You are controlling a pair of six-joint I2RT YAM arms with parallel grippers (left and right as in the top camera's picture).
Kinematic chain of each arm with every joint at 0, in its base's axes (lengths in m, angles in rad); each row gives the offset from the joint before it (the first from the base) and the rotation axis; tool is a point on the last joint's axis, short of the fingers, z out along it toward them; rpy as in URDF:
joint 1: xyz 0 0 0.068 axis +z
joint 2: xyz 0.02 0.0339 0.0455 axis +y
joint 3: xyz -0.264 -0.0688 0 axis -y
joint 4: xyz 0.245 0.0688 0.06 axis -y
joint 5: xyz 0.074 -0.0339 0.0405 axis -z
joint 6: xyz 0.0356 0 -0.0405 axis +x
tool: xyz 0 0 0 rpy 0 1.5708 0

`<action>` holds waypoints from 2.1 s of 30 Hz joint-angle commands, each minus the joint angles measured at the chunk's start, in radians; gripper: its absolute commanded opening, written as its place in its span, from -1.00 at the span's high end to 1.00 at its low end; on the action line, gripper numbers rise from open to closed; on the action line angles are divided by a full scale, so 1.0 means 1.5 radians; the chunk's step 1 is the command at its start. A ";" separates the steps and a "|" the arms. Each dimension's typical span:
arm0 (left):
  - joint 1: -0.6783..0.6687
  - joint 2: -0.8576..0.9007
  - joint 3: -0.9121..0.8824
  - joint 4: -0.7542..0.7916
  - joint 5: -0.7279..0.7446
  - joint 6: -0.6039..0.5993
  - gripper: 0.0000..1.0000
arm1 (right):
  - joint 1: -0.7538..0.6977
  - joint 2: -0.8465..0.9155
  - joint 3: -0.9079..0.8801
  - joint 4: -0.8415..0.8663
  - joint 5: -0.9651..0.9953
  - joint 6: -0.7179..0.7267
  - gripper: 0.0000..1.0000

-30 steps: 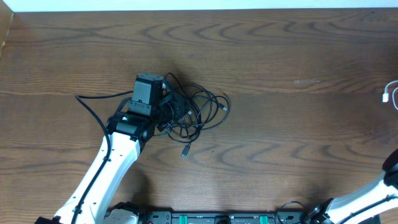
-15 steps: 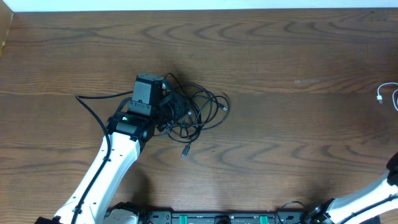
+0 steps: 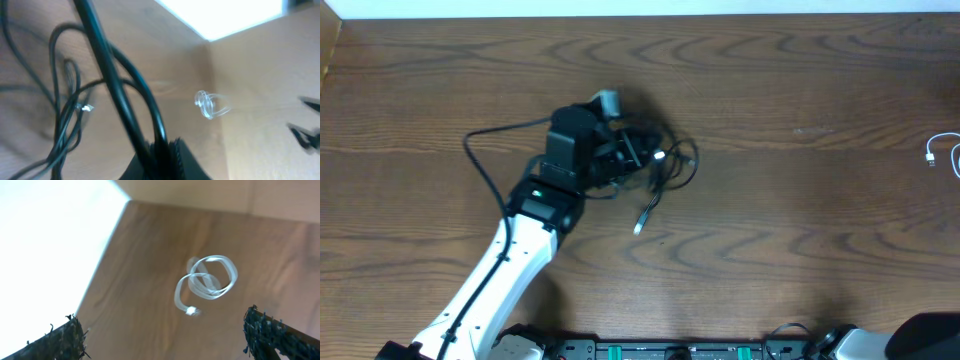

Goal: Untangle cables
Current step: 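Lift the black bundle with the left gripper and bring the right gripper in, then grasp black cables with both grippers and pull them apart sideways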

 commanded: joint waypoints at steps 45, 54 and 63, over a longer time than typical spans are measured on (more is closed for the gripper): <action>-0.040 -0.001 0.004 0.068 0.368 0.290 0.84 | 0.599 0.001 -0.460 0.247 -0.403 -0.093 -0.68; -0.021 -0.005 0.004 0.159 0.449 0.225 0.45 | 0.637 0.003 -0.479 0.214 -0.021 -0.009 -0.18; 0.091 -0.006 0.004 0.148 0.450 0.201 0.43 | 0.585 -0.003 -0.476 0.181 0.002 -0.010 0.98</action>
